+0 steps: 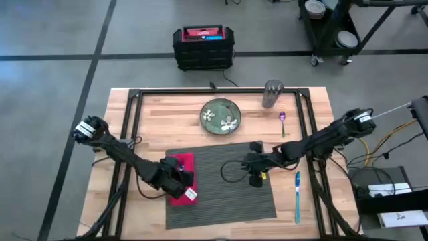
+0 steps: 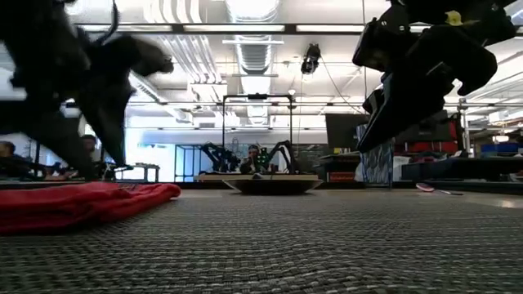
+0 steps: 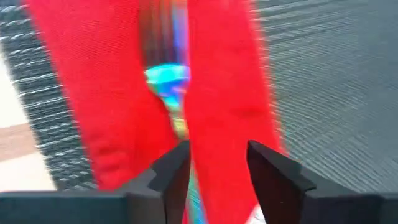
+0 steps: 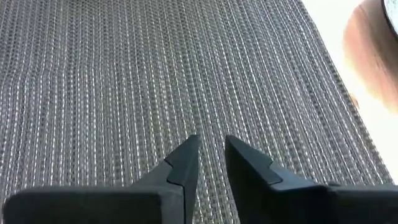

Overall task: Set table place
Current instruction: Put the blue table knife on the gray tablemat

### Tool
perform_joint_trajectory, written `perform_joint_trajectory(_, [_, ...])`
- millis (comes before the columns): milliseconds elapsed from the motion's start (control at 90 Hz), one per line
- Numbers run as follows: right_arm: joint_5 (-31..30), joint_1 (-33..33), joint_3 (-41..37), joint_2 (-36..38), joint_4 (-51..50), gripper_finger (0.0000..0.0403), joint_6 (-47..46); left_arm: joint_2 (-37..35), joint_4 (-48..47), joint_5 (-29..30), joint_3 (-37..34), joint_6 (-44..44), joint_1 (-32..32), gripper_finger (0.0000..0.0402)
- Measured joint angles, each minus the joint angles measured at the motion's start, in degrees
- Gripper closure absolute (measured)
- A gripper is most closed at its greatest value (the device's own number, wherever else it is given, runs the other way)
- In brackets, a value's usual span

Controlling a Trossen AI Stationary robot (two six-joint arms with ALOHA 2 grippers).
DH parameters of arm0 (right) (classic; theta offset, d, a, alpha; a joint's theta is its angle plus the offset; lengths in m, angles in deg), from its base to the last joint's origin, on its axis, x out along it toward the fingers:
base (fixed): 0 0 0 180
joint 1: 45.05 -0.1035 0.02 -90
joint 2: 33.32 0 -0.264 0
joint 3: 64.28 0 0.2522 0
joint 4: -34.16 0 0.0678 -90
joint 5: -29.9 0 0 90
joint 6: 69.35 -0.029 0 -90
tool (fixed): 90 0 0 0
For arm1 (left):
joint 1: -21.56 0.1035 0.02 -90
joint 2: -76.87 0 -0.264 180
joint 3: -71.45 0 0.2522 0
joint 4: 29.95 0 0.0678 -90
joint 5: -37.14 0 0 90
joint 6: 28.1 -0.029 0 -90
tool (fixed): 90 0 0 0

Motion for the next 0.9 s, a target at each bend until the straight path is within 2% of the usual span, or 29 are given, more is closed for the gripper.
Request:
perform_joint_trajectory(133, [0.1, 0.0, 0.0, 0.0, 0.0, 0.0322, 0.1, 0.0, -4.8, -2.4, 2.4, -7.8, 0.1, 0.0248])
perform_joint_trajectory(256, [0.6, 0.0, 0.0, 0.1, -0.5, 0.0315, 2.5, 0.0, -4.9, -1.5, 4.6, -22.6, 0.8, 0.0261])
perform_joint_trajectory(367, [2.0, 0.0, 0.6, 1.7, -4.5, 0.0311, 2.6, 0.4, -4.2, 0.2, 6.9, -32.6, 0.9, 0.0277])
perform_joint_trajectory(478, [2.1, 0.0, 1.7, 3.0, -6.5, 0.0309, 2.6, 1.4, -4.6, -3.0, 6.8, -40.3, 0.8, 0.0293])
perform_joint_trajectory(556, [2.1, 0.0, 1.9, 3.0, -5.8, 0.0309, 4.2, 2.3, -4.6, -5.4, 6.3, -48.8, 0.8, 0.0302])
perform_joint_trajectory(689, [2.1, 0.3, 2.0, 3.4, -8.2, 0.0316, 8.1, 2.9, -4.6, -3.9, 6.6, -64.6, 2.2, 0.0317])
perform_joint_trajectory(822, [2.0, 1.0, 4.1, 4.3, -16.4, 0.0332, 1.1, 2.4, -1.8, 0.5, 9.0, -76.5, 6.2, 0.0325])
perform_joint_trajectory(900, [2.3, 1.0, 5.7, 4.3, -23.8, 0.0342, -3.6, 2.1, 1.1, 1.2, 10.2, -81.3, 8.9, 0.0325])
